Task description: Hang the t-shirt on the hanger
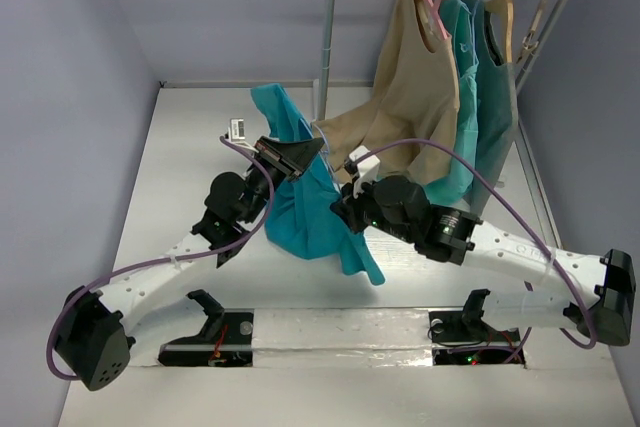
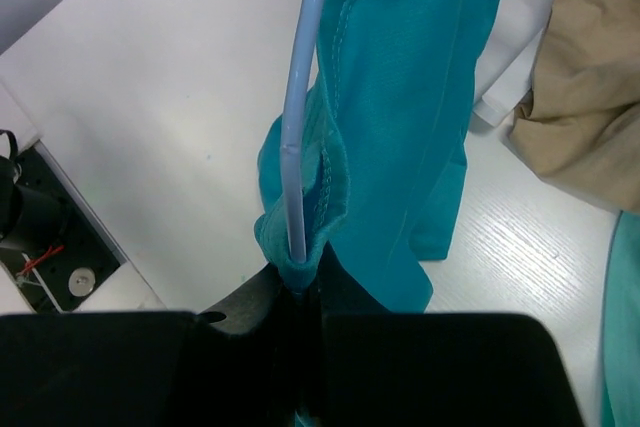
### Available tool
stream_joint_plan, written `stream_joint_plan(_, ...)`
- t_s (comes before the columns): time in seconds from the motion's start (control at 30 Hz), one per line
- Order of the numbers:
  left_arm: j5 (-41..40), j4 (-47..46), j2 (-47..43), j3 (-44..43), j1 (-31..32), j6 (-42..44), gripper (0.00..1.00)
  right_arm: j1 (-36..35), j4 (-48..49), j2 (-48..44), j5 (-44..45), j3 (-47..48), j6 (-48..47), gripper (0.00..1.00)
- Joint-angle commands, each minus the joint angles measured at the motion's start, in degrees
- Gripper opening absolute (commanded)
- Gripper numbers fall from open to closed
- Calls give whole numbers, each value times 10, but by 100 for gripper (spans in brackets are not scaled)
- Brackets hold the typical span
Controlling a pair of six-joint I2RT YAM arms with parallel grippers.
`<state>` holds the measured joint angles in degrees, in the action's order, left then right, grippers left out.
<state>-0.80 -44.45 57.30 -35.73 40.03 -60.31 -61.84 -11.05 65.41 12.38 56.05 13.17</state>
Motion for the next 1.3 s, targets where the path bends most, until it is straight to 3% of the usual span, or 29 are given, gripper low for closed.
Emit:
stream_joint_plan(0.0,13,-43,-9,7,8,-7,0,4,61,1,-9,-4,12,0)
stream_joint_plan(0.1,-5,-22,-15,-3,8,-3,0,4,59,-6,0,-17,21,0)
stream_joint_plan(0.17,-6,-15,-16,-7,8,-5,0,4,50,-16,2,-24,25,17)
stream_joint_plan(0.2,-6,-15,-15,-9,8,-6,0,4,43,-19,1,-27,29,40)
stream_joint_plan(0.27,-7,-13,-14,-15,8,-12,0,4,10,-26,1,-26,34,58)
stream_joint_plan(0.3,-8,-13,-11,-16,8,-14,0,4,0,-31,2,-27,37,72)
stream_joint_plan(0.4,-6,-12,-4,-26,8,-17,0,4,-37,-65,-1,-33,41,91)
stream_joint_plan(0.53,-5,-20,3,-38,8,-24,0,4,-67,-112,8,-29,32,97)
stream_joint_plan(0.67,1,-28,11,-46,8,-33,0,4,-51,-108,15,-22,13,97)
stream_joint_plan(0.87,-3,-32,5,-39,8,-44,0,4,-5,-45,21,-23,3,77)
stream_joint_plan(0.97,-3,-34,-1,-36,8,-46,0,4,10,-19,34,-18,-3,74)
stream_joint_plan(1.07,-2,-38,-3,-32,8,-50,0,4,34,-4,42,-16,-9,51)
stream_joint_plan(1.1,-2,-38,-5,-31,8,-50,0,4,35,0,48,-14,-9,39)
stream_joint_plan(1.27,0,-35,-12,-25,8,-51,0,4,53,4,72,-12,-15,13)
